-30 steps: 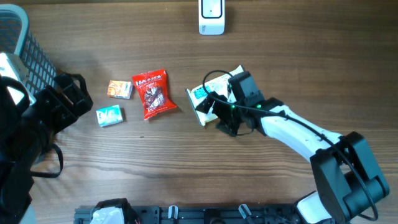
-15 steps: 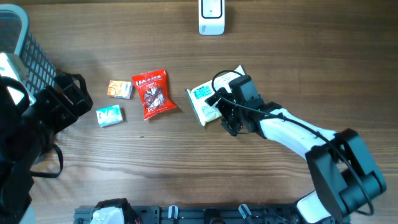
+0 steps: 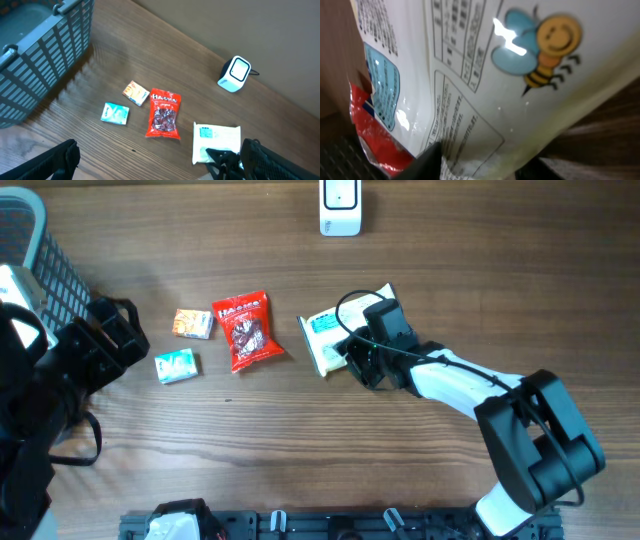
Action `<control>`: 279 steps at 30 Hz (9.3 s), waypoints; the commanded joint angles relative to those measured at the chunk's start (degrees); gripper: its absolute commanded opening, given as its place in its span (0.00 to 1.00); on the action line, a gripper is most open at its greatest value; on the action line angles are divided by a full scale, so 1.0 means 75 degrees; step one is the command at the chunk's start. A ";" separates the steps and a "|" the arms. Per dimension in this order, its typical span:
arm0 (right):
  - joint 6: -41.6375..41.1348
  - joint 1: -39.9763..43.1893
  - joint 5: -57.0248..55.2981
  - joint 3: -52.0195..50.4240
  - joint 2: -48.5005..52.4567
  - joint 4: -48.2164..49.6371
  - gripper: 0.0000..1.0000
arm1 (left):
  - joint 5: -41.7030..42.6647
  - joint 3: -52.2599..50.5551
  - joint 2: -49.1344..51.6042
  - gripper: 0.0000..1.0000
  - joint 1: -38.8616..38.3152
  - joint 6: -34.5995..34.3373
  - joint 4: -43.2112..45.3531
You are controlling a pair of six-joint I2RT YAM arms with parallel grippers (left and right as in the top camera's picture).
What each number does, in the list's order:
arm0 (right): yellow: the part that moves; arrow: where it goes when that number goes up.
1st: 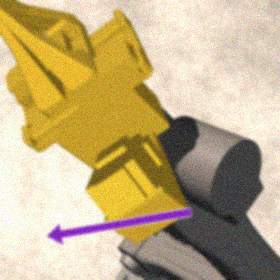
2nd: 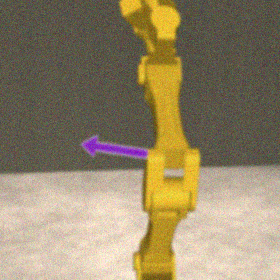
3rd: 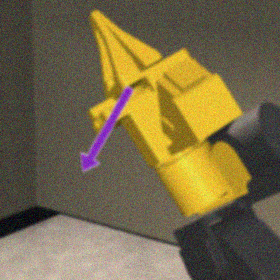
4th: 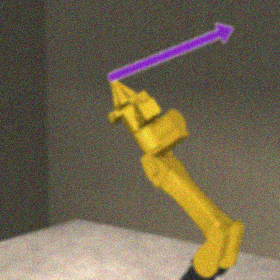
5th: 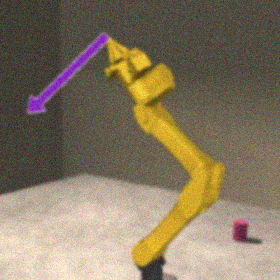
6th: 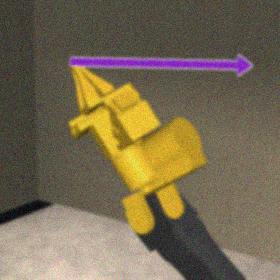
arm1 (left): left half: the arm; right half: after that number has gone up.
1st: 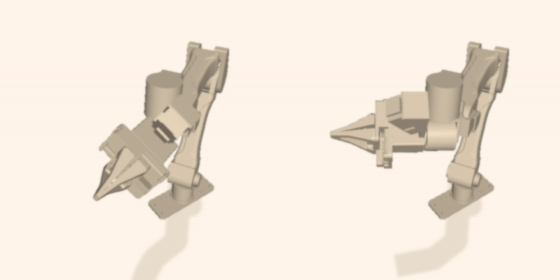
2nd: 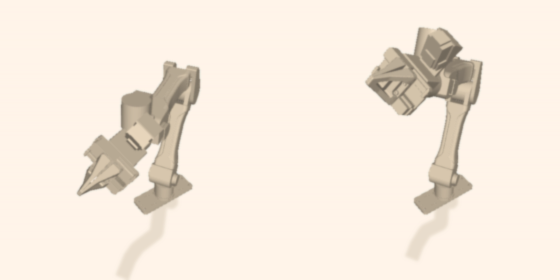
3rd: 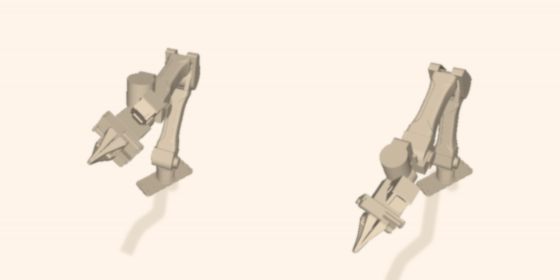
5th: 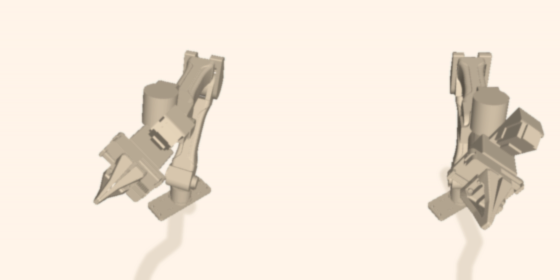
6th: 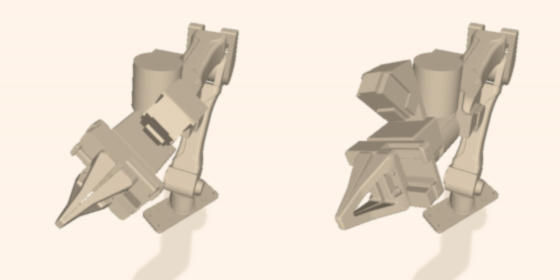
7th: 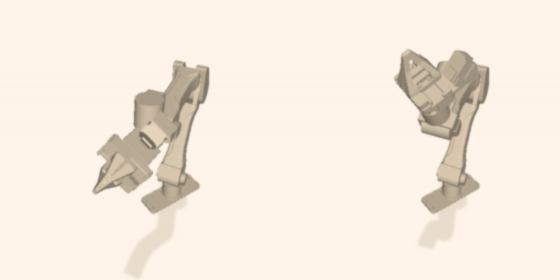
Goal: Scan the item barcode
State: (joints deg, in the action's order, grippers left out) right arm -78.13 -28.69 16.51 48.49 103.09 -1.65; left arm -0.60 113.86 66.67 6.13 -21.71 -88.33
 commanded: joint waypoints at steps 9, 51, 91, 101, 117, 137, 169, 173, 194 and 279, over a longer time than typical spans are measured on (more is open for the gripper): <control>0.1827 0.0262 -0.0344 -0.0189 0.0361 -0.0122 0.05 | -0.0073 0.0055 -0.0026 1.00 0.0035 0.0012 0.0017; 0.7490 0.2043 0.2162 0.0819 -0.0358 -0.3832 1.00 | -0.0073 0.0055 -0.0026 1.00 0.0035 0.0012 0.0017; 0.7338 0.2486 0.2066 0.0819 -0.0358 -0.3826 1.00 | 0.2920 -0.1040 0.4001 1.00 -0.1055 0.0216 0.0388; 0.7417 0.2486 0.2066 0.0819 -0.0358 -0.3821 1.00 | 0.4648 -0.2544 0.6164 1.00 -0.2404 0.2669 0.1405; 0.7411 0.2486 0.2279 0.0819 -0.0358 -0.3896 1.00 | 0.6985 -0.6709 0.6484 0.87 -0.3692 0.2002 0.6776; 0.8341 0.2489 0.2273 0.0819 -0.0297 -0.4194 0.99 | 0.5916 -0.6717 0.6484 0.04 -0.3952 -0.1553 0.7726; 0.6997 0.2457 0.4660 0.0367 0.1775 -0.2597 0.79 | 0.5269 -0.7402 0.6484 0.04 -0.4054 -0.4584 0.8696; 0.6991 0.2457 0.4607 0.0367 0.1775 -0.2600 0.69 | 0.5269 -0.7402 0.6484 0.04 -0.4054 -0.4596 0.8696; 0.7233 0.3156 0.4153 0.0609 0.1719 -0.2818 0.22 | 0.5482 -0.7402 0.6484 0.04 -0.3873 -0.4538 0.9401; 1.2954 0.0460 -0.8236 0.5149 0.1207 -0.1253 0.04 | 0.1781 -0.7388 0.3439 1.00 -0.1530 -0.2903 0.7799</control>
State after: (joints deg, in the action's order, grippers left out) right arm 16.34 -25.19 -31.11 84.71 113.14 -17.65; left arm 13.32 58.72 93.21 -5.50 -43.99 -29.82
